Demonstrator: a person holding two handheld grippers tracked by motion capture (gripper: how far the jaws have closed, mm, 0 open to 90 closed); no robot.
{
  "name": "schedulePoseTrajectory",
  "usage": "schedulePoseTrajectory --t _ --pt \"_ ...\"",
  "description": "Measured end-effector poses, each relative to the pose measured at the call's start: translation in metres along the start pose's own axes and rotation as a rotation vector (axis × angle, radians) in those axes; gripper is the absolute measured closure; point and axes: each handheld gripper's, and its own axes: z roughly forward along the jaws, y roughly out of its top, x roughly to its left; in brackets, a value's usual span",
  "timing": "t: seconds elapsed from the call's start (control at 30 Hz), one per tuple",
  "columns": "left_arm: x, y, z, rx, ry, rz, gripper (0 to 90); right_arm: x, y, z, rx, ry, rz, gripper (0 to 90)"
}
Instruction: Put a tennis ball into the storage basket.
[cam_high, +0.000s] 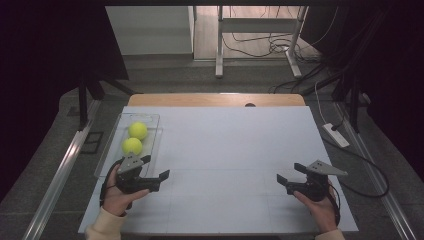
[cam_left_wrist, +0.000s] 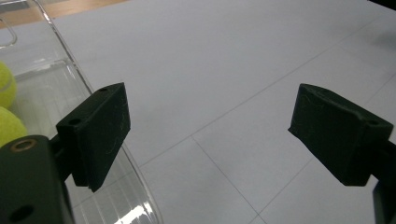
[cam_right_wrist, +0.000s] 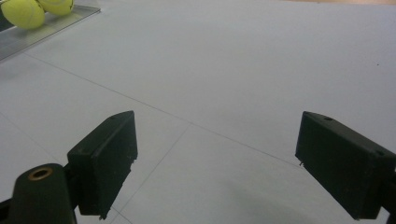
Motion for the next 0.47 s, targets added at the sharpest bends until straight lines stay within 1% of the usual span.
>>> schedulePoseTrajectory --t 0.07,0.47 --pt "-0.0003 0.0001 0.0010 0.003 -0.003 0.003 13.0 -0.0014 0.0001 -0.0011 -0.008 0.006 0.015 12.7" --pt "-0.0008 0.0017 0.0003 0.001 -0.006 0.011 13.0 -0.0002 -0.0005 -0.0021 -0.004 0.010 0.004 12.5"
